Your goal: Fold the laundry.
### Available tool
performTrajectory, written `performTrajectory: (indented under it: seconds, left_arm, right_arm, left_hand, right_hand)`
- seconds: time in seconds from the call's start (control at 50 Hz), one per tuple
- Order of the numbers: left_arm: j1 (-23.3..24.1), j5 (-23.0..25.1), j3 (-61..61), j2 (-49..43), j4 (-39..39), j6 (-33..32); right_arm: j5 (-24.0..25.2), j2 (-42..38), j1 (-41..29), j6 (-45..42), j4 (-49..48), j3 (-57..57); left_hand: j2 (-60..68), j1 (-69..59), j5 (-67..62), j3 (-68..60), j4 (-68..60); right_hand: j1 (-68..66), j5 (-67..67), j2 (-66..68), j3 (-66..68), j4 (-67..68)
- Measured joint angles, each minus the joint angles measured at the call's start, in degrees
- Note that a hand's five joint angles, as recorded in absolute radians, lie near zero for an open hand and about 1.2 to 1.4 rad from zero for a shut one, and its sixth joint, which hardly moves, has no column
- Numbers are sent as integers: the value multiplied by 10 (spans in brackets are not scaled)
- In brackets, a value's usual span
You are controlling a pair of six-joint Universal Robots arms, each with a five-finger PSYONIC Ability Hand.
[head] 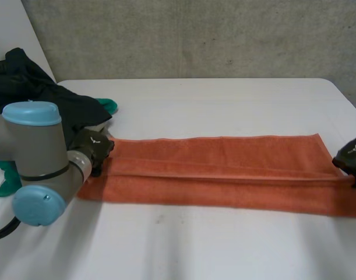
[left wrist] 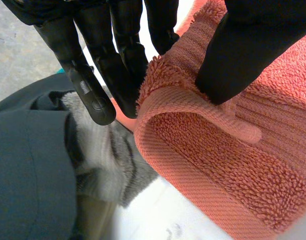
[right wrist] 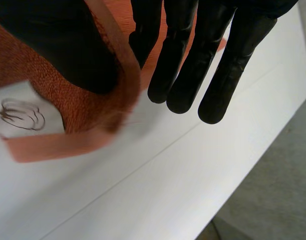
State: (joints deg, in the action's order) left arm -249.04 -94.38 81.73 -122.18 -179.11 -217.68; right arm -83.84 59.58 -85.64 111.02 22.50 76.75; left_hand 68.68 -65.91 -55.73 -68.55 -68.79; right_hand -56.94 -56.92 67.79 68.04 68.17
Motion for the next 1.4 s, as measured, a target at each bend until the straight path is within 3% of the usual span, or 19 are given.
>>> performTrajectory:
  seconds: [0.22,0.44,0.46,0.48,0.5,0.52,0.56,0.58,0.62,0.76,0.78,0.9,1.0,1.1,1.32,1.34,1.36,1.4]
  left_arm:
    - [9,-10,-61,-47,-27,10]
    - [15,-43,-139,-118,-90,12]
    - [16,-44,-143,-122,-92,12]
    - [17,-46,-148,-127,-96,11]
    - [18,-46,-149,-128,-97,11]
    - [20,-47,-154,-131,-102,11]
    - [21,-47,-155,-131,-104,11]
    - [27,-48,-158,-131,-114,12]
    - [35,-49,-159,-125,-127,14]
    - [49,-49,-119,-61,-150,22]
    - [50,-48,-90,-26,-153,24]
    - [49,-43,1,55,-156,34]
    - [48,-34,61,84,-165,40]
    - [47,-21,104,91,-186,44]
    - [46,-15,116,83,-200,44]
    - [46,-16,115,83,-200,44]
    - [46,-16,115,84,-200,44]
    - [46,-16,114,85,-199,44]
  right_arm:
    - [11,-87,-27,27,-90,-117]
    - [82,-166,-51,35,-278,-160]
    - [86,-175,-52,35,-288,-165]
    - [90,-187,-54,36,-300,-173]
    - [91,-190,-55,36,-302,-175]
    - [93,-203,-57,38,-314,-186]
    - [93,-205,-58,38,-316,-188]
    - [93,-208,-59,40,-320,-191]
    - [84,-216,-66,68,-341,-210]
    - [60,-113,-63,230,-337,-159]
    - [66,-59,-55,289,-317,-122]
    - [133,34,-6,369,-219,-17]
    - [175,48,29,365,-171,43]
    - [192,27,51,324,-182,93]
    - [169,-44,60,240,-258,106]
    - [154,-55,61,234,-264,96]
    - [148,-57,63,234,-265,92]
    - [130,-60,69,232,-268,82]
  left_hand:
    - [0,0,0,0,0]
    - [-17,6,5,13,14]
    - [-35,13,13,30,32]
    - [-191,172,152,189,182]
    - [-191,172,152,189,182]
    - [-348,368,320,342,351]
    - [-372,396,344,366,376]
    - [-520,533,487,514,525]
    - [-567,550,529,564,570]
    - [-570,550,529,565,571]
    - [-570,550,529,565,571]
    - [-570,550,529,565,571]
    - [-570,550,529,565,571]
    - [-570,550,529,565,571]
    - [-570,550,529,565,571]
    - [-570,550,529,565,571]
    - [-570,550,529,565,571]
    - [-570,550,529,565,571]
  right_hand:
    - [0,-1,0,0,0]
    - [10,3,-5,-5,-5]
    - [140,126,-148,-134,-135]
    - [238,227,-243,-237,-238]
    - [325,317,-336,-327,-328]
    - [417,458,-479,-471,-472]
    - [429,473,-499,-487,-488]
    - [442,499,-519,-516,-516]
    - [454,531,-552,-561,-549]
    - [454,533,-552,-561,-549]
    - [454,533,-552,-561,-549]
    - [454,533,-551,-558,-549]
    - [396,469,-478,-478,-480]
    - [387,458,-472,-464,-467]
    - [348,418,-426,-419,-423]
    - [125,213,-188,-190,-204]
    - [52,108,-82,-89,-99]
    - [14,23,-7,-12,-13]
